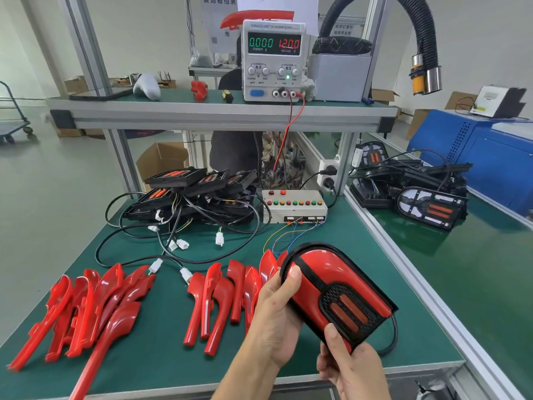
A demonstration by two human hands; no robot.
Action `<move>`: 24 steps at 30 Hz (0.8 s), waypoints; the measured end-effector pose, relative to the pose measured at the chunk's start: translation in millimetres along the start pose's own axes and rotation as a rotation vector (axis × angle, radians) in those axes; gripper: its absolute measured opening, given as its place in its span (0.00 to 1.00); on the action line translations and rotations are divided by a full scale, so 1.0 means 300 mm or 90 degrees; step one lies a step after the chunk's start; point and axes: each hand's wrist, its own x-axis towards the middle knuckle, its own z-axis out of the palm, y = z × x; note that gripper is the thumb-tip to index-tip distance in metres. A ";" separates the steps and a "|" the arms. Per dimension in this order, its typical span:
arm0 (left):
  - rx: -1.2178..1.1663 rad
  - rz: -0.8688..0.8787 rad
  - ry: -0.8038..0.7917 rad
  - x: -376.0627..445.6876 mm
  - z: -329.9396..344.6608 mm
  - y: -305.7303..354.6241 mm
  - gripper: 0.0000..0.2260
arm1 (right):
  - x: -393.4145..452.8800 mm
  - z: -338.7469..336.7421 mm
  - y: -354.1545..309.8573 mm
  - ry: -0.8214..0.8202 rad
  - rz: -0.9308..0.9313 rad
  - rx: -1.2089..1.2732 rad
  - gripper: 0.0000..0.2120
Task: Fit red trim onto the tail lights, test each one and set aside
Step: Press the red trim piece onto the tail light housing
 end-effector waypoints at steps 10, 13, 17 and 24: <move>-0.002 0.037 0.054 -0.016 -0.003 -0.008 0.23 | -0.011 0.027 0.026 -0.001 -0.010 0.053 0.17; 0.008 0.051 0.081 -0.020 -0.010 -0.021 0.23 | -0.021 0.035 0.023 -0.008 0.006 0.074 0.16; 0.002 0.060 0.107 -0.027 -0.002 -0.023 0.24 | -0.024 0.028 0.017 -0.014 -0.002 0.065 0.20; 0.015 0.061 0.015 -0.005 0.024 0.020 0.27 | -0.012 0.035 -0.041 -0.006 -0.048 -0.073 0.30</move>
